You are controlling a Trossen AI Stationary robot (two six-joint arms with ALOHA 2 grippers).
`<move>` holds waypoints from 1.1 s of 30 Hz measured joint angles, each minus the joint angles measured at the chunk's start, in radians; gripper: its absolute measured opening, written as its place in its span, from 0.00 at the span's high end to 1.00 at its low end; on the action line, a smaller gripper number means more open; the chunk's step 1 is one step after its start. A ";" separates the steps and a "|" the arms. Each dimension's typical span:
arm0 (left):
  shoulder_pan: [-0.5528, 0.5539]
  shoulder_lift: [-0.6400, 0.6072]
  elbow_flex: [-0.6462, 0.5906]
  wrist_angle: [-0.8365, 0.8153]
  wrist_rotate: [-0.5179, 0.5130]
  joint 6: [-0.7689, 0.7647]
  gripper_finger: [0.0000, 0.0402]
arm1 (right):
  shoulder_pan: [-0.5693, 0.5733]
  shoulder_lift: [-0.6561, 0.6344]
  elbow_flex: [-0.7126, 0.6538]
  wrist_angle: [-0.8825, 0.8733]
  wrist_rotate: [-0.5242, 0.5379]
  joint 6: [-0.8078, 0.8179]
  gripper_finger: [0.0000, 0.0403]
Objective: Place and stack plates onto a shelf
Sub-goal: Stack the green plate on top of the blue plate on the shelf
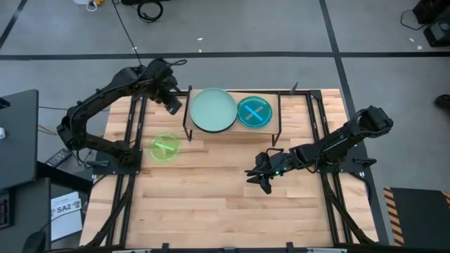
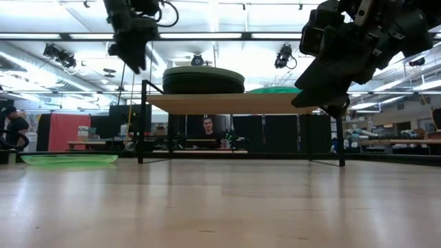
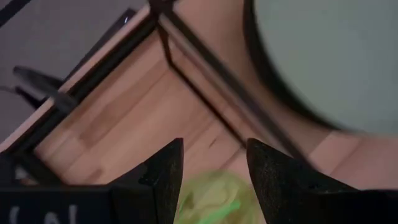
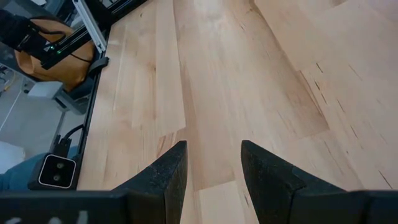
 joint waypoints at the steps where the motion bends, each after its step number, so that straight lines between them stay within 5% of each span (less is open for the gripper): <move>1: 0.001 0.000 0.000 -0.024 -0.007 0.011 0.54 | 0.000 0.000 0.000 0.000 0.003 0.000 0.61; 8: 0.001 -0.003 -0.042 -0.084 -0.024 0.062 0.54 | 0.000 0.000 0.000 0.000 0.018 -0.001 0.61; 19: 0.006 -0.004 -0.293 -0.090 -0.028 0.126 0.54 | 0.000 0.000 0.000 0.000 0.018 -0.002 0.61; 33: 0.006 -0.004 -0.587 0.132 -0.098 0.099 0.54 | 0.000 0.000 0.000 0.000 0.018 -0.006 0.61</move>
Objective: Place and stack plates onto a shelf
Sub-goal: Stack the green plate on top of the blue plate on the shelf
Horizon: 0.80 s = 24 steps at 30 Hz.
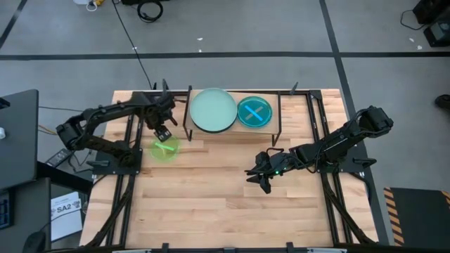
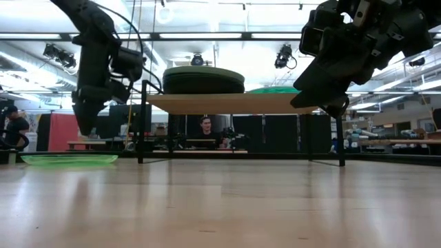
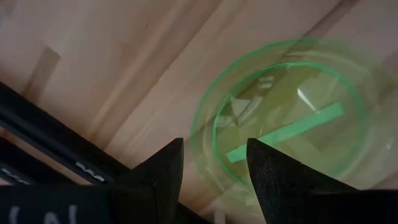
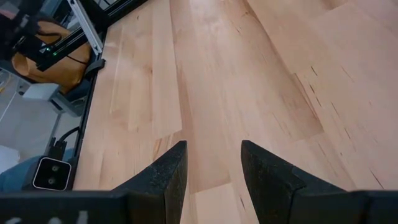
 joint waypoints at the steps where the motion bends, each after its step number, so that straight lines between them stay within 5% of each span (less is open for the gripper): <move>1: 0.000 0.000 -0.012 0.012 -0.003 -0.010 0.54 | 0.000 0.000 0.000 0.000 0.000 0.000 0.61; 24: 0.080 0.003 -0.062 0.065 -0.104 -0.078 0.54 | 0.000 0.000 0.000 0.000 0.000 0.000 0.61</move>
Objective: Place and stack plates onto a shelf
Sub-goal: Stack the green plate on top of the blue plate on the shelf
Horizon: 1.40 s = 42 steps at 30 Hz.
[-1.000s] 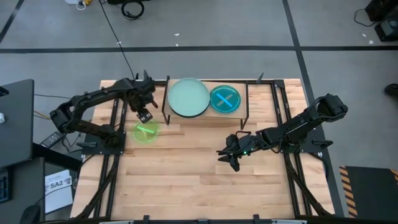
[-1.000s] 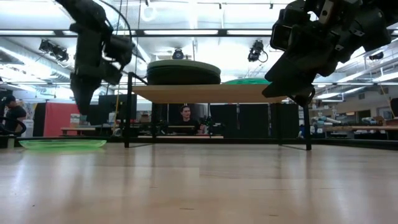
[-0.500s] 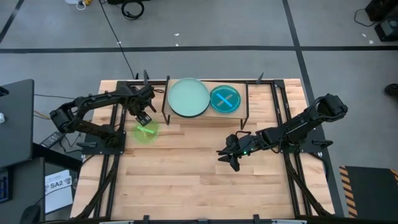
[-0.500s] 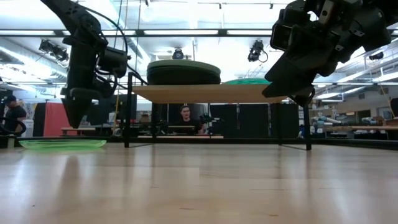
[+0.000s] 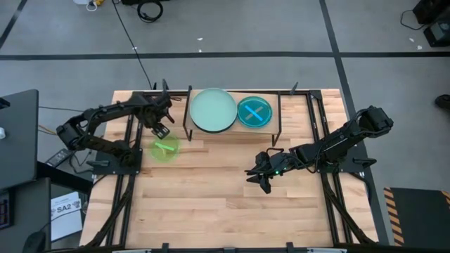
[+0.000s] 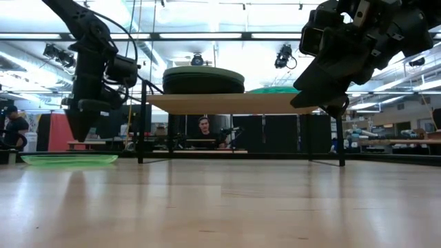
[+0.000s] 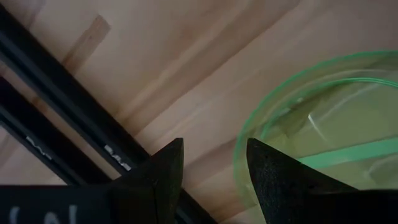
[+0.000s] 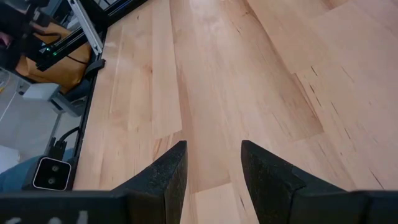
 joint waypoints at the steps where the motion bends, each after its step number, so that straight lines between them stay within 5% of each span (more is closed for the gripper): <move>1: 0.009 0.000 0.000 0.000 0.000 0.000 0.54 | 0.000 0.000 0.000 0.000 0.000 0.000 0.61; 13: 0.044 0.005 0.000 0.003 0.040 0.014 0.54 | 0.000 0.000 0.000 0.000 0.000 -0.005 0.61; 42: 0.044 0.298 0.003 -0.010 0.111 0.048 0.57 | 0.000 0.000 0.000 0.002 0.000 -0.026 0.61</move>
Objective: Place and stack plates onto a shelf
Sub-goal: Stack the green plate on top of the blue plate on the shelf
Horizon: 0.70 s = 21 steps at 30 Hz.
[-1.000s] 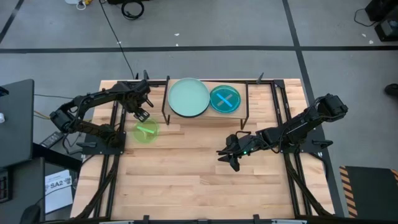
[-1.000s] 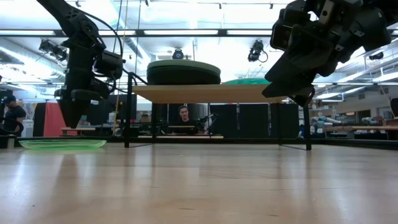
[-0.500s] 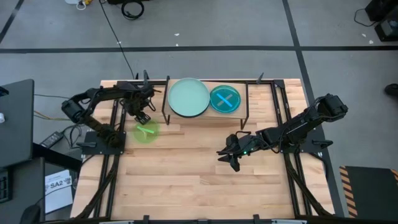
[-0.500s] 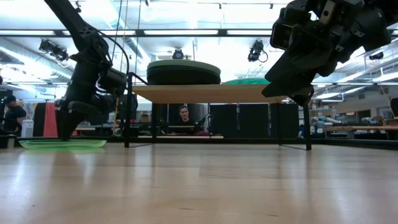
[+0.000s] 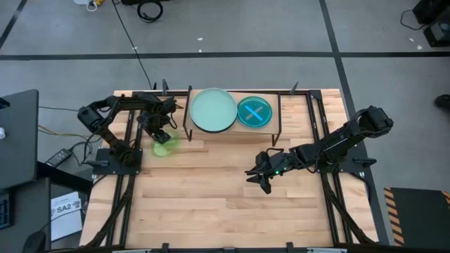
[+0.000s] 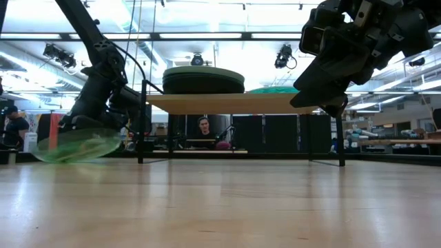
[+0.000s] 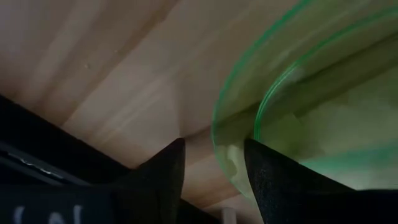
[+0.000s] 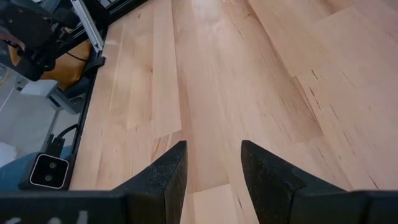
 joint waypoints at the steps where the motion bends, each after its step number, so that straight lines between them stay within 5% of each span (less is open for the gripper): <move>1: 0.000 0.000 0.000 0.000 0.000 0.000 0.57 | 0.000 0.000 0.000 0.000 0.000 0.000 0.61; 21: 0.000 0.001 -0.002 0.007 0.037 0.013 0.80 | 0.000 0.000 0.000 -0.001 0.003 0.000 0.61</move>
